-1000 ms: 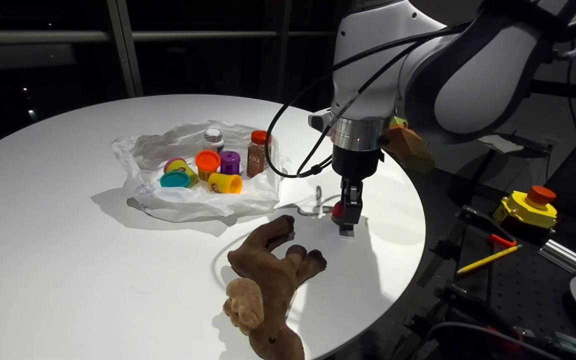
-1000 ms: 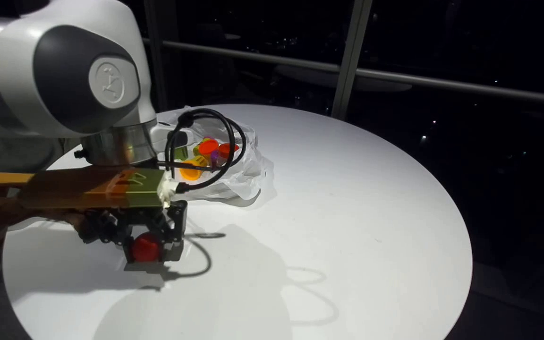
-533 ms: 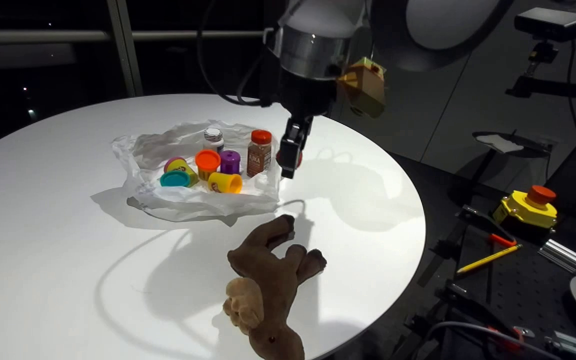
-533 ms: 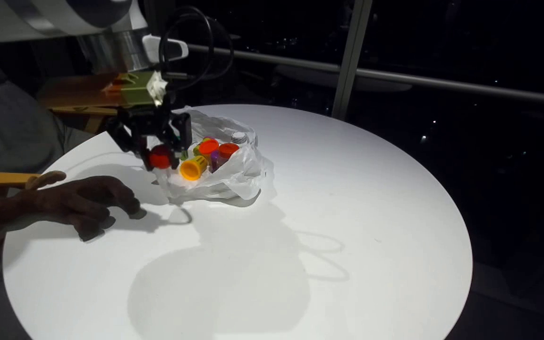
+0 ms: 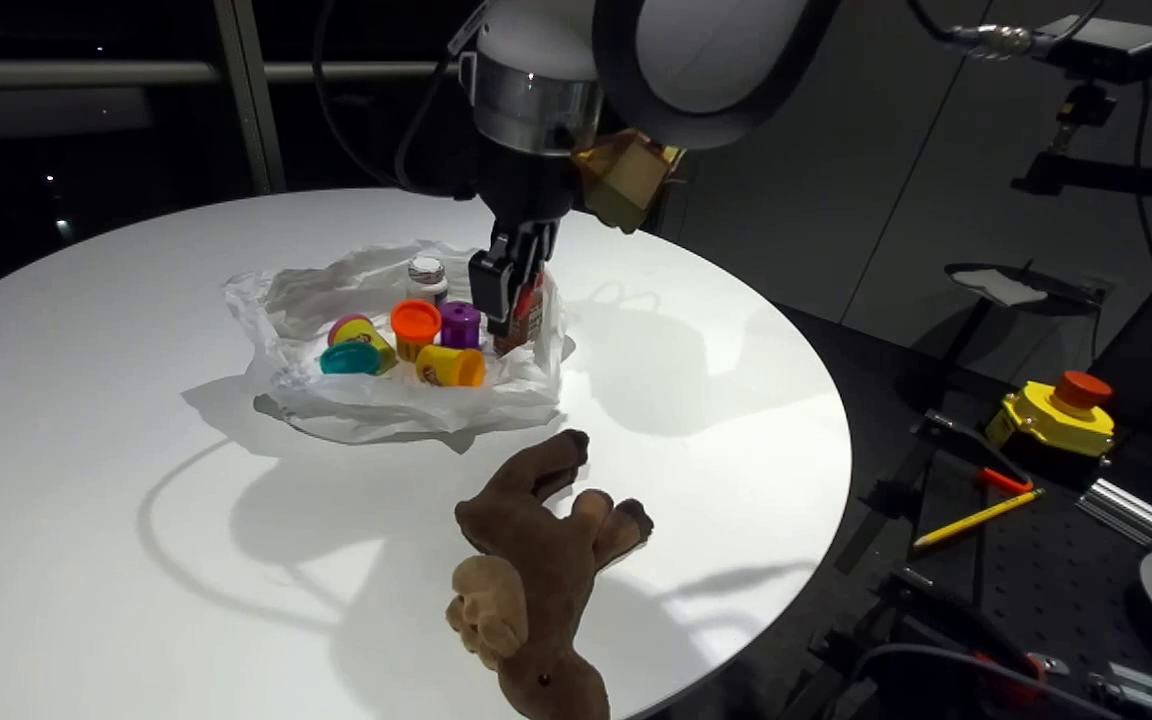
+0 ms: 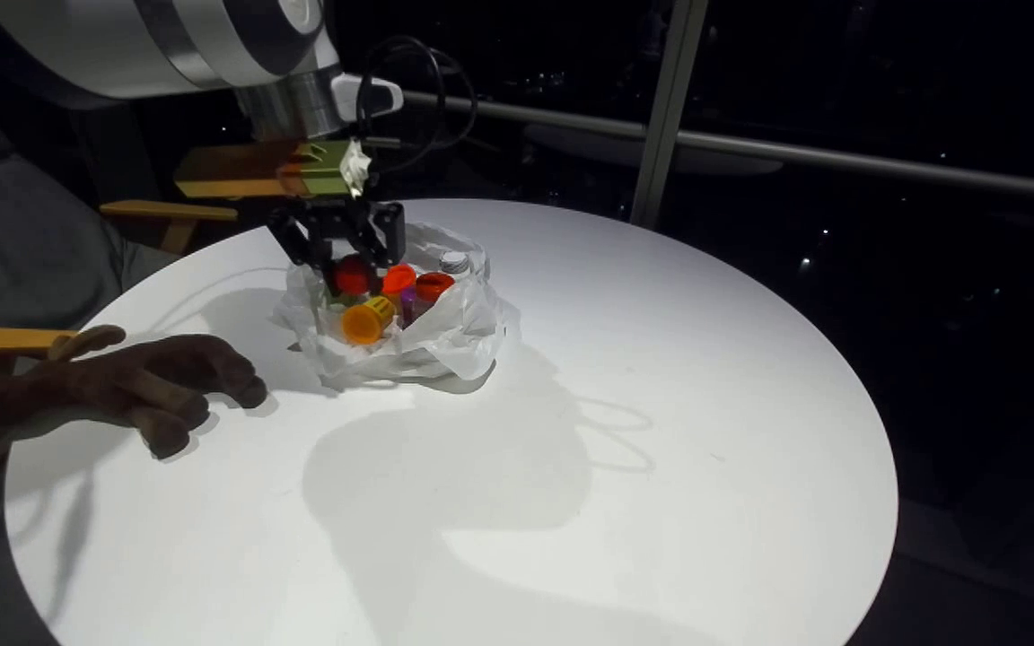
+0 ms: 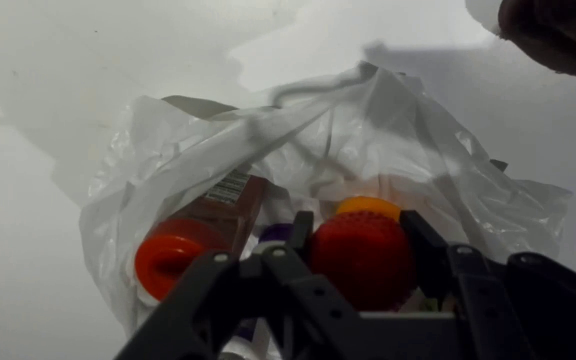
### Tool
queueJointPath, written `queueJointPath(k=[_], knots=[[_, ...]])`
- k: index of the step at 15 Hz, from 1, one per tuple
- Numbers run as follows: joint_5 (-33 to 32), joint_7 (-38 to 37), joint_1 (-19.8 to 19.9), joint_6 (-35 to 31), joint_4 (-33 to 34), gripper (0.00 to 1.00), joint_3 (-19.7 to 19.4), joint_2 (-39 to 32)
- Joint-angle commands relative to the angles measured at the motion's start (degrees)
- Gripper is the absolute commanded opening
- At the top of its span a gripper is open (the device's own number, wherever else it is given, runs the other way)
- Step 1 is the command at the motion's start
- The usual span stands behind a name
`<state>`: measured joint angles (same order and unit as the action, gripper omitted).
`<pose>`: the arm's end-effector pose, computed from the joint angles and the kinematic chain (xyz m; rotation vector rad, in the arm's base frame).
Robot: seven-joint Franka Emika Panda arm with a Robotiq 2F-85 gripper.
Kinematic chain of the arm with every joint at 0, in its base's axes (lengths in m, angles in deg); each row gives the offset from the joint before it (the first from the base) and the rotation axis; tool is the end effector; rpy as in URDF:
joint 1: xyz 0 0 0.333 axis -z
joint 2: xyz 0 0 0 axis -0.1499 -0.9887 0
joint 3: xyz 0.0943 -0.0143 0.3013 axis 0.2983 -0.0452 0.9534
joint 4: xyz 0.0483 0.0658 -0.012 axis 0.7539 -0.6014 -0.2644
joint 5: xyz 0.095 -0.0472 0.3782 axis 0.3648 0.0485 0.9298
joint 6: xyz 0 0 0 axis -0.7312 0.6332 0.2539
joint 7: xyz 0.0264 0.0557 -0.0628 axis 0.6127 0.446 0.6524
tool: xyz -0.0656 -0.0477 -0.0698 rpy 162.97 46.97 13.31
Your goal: Put the objects on the table in the plastic
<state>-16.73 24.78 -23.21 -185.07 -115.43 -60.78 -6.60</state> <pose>0.5629 0.1615 0.2177 2.9477 0.5578 0.2354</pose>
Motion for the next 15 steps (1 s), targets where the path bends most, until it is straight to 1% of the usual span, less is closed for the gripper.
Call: queueJointPath(k=[1, 2, 3, 4, 7, 9, 12, 13, 14, 15], knots=[[3.0, 1.3, 0.9, 0.7, 6.0, 0.22, 0.8, -5.3], [2.7, 0.8, 0.4, 0.4, 6.4, 0.67, 0.3, -5.7], [2.7, 0.5, 0.0, 0.2, 7.0, 0.69, 0.1, -6.2], [2.3, -0.2, -0.5, -0.3, 7.3, 0.75, -0.4, -6.4], [0.9, -1.9, -2.3, -1.9, 6.6, 1.0, -1.6, -5.1], [1.1, -2.0, -3.0, -1.7, 5.4, 1.0, -1.4, -3.3], [-0.4, -5.2, -5.6, -1.2, 3.8, 1.0, -2.7, -0.8], [-0.8, -6.5, -6.5, -0.2, 3.3, 1.0, -3.0, 0.2], [-0.9, -8.0, -7.3, 2.5, 3.0, 1.0, -3.3, 1.2], [-0.2, -8.1, -7.1, 4.3, 2.2, 1.0, -2.3, 2.4]])
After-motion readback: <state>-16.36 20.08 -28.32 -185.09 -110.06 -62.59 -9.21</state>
